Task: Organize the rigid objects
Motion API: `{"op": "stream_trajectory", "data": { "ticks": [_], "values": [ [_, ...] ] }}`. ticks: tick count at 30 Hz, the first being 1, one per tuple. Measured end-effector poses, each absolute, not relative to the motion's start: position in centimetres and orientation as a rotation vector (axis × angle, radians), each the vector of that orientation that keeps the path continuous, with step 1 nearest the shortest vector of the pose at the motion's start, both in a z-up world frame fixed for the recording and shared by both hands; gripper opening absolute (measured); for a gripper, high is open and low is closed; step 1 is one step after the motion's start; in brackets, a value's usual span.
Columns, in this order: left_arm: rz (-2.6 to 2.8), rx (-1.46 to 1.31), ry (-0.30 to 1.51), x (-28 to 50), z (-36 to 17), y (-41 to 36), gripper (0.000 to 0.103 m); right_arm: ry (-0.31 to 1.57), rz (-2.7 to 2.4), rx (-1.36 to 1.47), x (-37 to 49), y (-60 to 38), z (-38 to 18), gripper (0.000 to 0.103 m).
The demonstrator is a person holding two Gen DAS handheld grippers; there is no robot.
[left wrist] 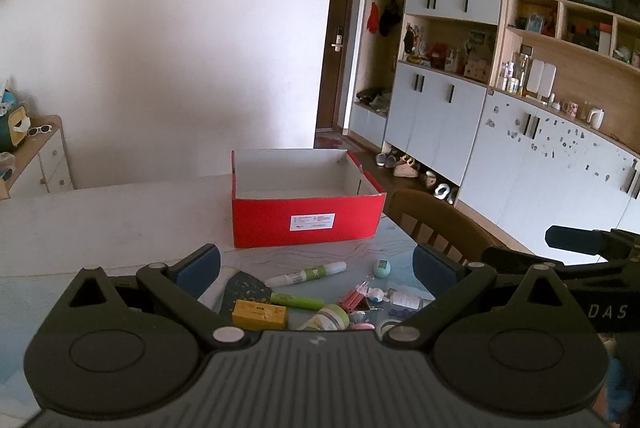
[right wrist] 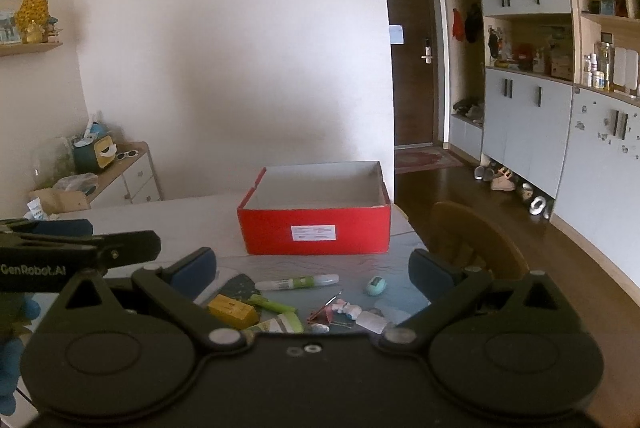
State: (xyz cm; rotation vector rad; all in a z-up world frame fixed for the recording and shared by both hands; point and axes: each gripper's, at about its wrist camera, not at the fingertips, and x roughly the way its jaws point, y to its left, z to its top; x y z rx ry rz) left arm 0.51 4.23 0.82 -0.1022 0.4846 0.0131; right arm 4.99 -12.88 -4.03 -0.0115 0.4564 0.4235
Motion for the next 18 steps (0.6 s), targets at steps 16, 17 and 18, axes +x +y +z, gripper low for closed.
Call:
{"op": "stream_trajectory", "data": {
  "ticks": [16,17,18],
  "values": [
    [-0.002,-0.123,0.566,3.1,-0.6,7.3,0.103,0.509,0.435,-0.015,6.5,-10.5,-4.8,0.102],
    [-0.002,-0.123,0.57,3.5,-0.7,7.7,0.103,0.516,0.434,-0.013,6.7,-10.3,-4.9,0.102],
    [-0.004,-0.12,0.572,3.8,-0.9,8.0,0.103,0.525,0.432,-0.012,6.9,-10.1,-5.1,0.102]
  ]
}}
